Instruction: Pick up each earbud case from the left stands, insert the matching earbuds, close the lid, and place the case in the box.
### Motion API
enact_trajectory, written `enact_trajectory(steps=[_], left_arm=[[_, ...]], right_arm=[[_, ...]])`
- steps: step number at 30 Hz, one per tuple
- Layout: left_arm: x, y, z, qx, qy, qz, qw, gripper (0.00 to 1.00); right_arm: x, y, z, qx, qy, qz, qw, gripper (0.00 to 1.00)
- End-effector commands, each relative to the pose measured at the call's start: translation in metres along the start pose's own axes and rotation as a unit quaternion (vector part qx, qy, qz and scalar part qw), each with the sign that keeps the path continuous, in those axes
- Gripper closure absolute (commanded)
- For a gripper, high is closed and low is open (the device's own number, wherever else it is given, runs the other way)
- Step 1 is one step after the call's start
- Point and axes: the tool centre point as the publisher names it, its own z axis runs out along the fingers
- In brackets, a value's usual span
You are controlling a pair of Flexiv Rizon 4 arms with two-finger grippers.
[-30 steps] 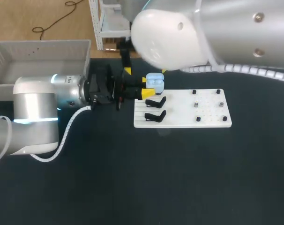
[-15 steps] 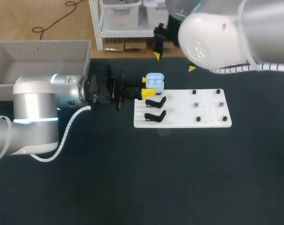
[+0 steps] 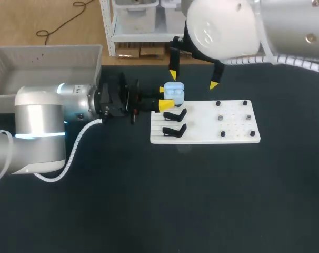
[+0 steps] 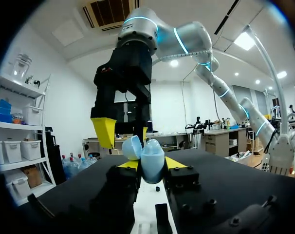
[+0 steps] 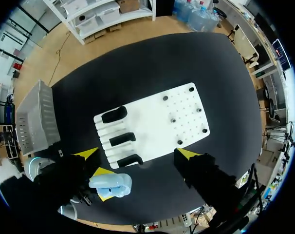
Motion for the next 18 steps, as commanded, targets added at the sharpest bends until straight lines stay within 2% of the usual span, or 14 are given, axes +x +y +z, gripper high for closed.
enact_trajectory(steps=[1,10,18], left_arm=[[0.000,-0.001,0.000,-0.001,0.000,0.001,1.000,1.00],[0.000,-0.001,0.000,-0.001,0.000,0.001,1.000,1.00],[0.000,-0.001,0.000,-0.001,0.000,0.001,1.000,1.00]], right_arm=[[0.001,-0.001,-0.002,0.005,0.022,0.002,1.000,0.00],[0.016,-0.007,0.003,0.013,0.055,0.004,0.998,0.00],[0.031,-0.007,0.003,0.016,0.061,0.000,0.998,0.00]])
